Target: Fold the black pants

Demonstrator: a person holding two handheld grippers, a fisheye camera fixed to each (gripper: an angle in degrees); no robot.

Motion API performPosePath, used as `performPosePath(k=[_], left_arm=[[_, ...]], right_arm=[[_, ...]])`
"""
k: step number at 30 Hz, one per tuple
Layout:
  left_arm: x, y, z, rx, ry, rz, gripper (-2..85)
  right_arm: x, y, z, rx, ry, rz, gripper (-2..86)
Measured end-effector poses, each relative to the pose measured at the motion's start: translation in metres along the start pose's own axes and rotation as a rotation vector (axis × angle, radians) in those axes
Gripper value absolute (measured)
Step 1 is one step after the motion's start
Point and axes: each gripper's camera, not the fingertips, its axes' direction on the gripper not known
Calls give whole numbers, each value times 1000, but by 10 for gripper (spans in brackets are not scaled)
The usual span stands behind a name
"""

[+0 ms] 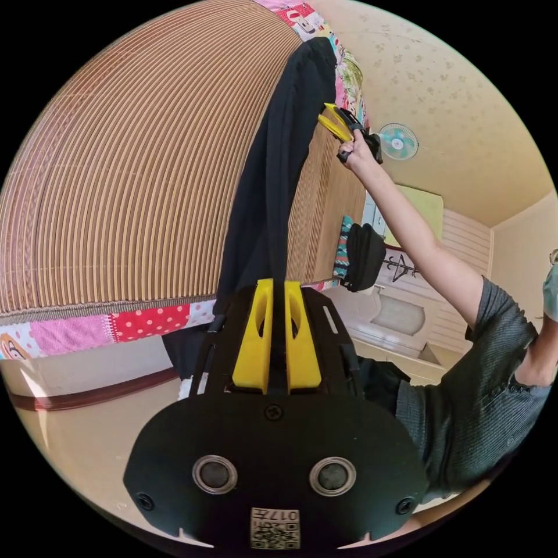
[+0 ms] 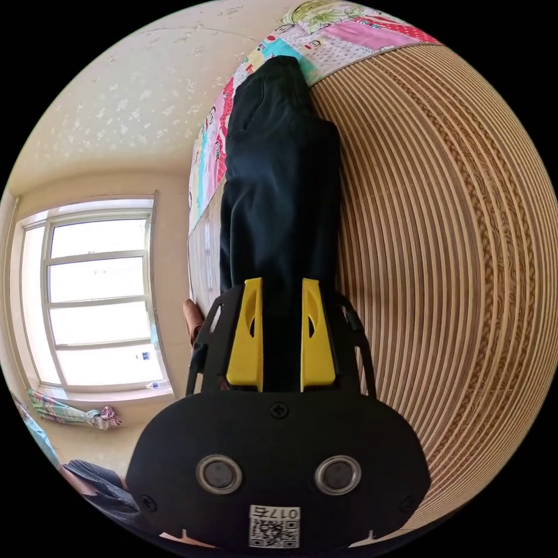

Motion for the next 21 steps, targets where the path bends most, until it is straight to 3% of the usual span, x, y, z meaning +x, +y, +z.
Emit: performPosePath(k=[4, 9, 13, 15, 21], left_arm=[[-13, -4, -12, -5, 23, -64, 39], [-12, -2, -34, 1, 82, -80, 38], [5, 10, -62, 103, 451, 123, 37], [3, 14, -59, 85, 531, 135, 37], [-42, 23, -24, 55, 105, -132, 39]], right_arm=[[2, -24, 20, 19, 26, 19, 56], [-11, -61, -6, -19, -95, -20, 30], [-40, -80, -60, 51, 37, -83, 25], [-40, -96, -65, 50, 106, -101, 27], [1, -135, -7, -160, 93, -81, 57]])
